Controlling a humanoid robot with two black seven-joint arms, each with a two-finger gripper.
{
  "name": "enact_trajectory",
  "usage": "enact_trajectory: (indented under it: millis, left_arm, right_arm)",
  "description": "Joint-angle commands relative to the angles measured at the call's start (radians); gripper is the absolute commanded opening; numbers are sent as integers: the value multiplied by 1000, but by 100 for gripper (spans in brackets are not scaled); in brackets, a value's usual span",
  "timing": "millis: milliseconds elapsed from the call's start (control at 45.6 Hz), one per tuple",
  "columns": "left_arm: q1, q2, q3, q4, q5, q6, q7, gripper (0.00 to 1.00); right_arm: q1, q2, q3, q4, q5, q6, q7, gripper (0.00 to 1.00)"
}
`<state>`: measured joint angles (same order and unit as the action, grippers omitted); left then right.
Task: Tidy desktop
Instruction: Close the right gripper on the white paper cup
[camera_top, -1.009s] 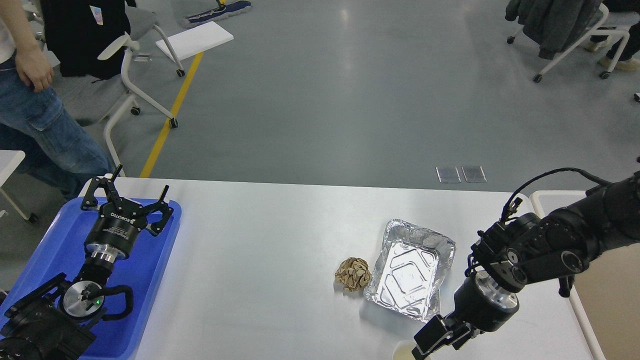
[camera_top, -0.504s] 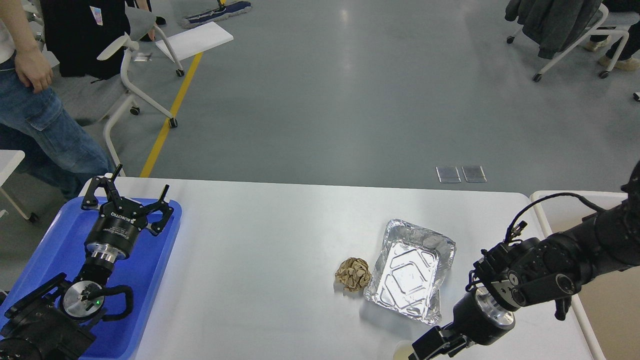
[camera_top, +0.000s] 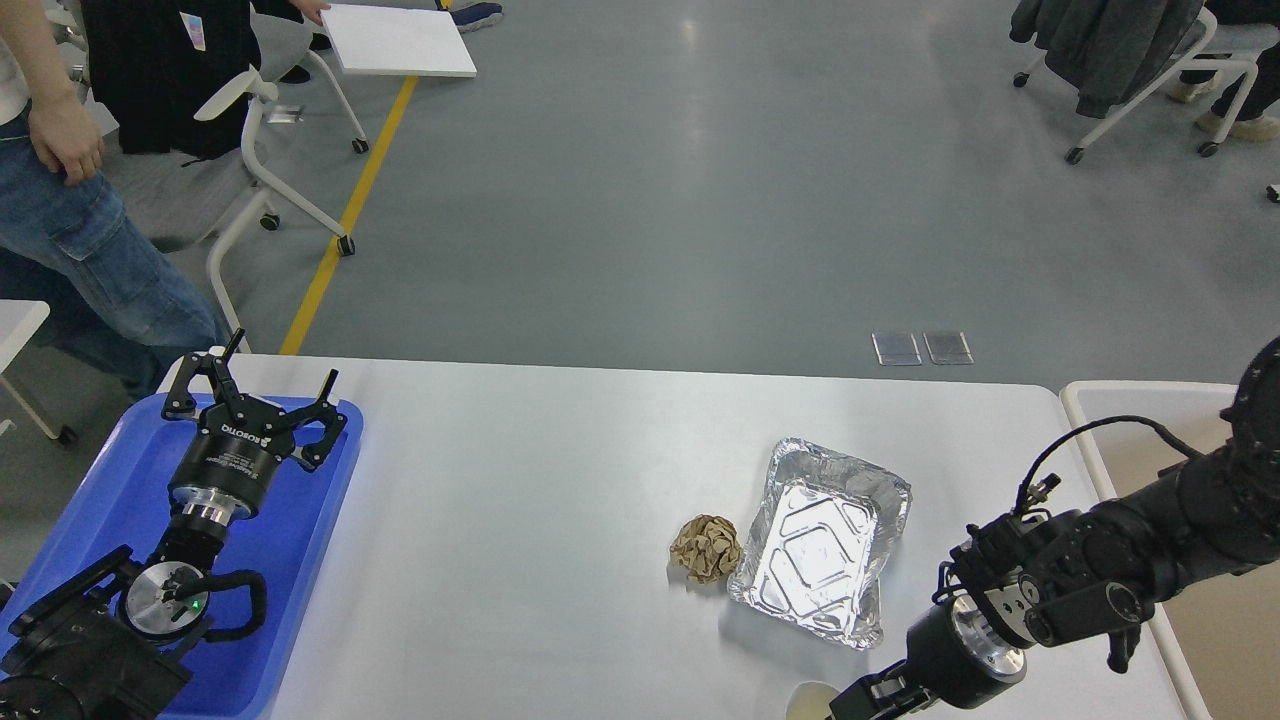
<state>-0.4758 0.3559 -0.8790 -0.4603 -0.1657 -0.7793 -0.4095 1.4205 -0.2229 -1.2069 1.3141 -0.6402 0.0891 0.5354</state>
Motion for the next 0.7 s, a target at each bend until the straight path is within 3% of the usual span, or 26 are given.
enact_trajectory:
  millis: [0,66,373,680]
  left_arm:
    - [-1,0,0,0,0,0,0,99]
    - [-1,0,0,0,0,0,0,99]
    - [-1,0,0,0,0,0,1,99]
    - [-1,0,0,0,0,0,0,99]
  right_arm:
    - [14,-1,-19,2,-38,-15,35,16]
    - [32,-1,-34,4,-42,-15,58,0]
    - [94,0,-42,25,-44,-15,140,0]
    - [304,-38,-66,122,-42,9,147,0]
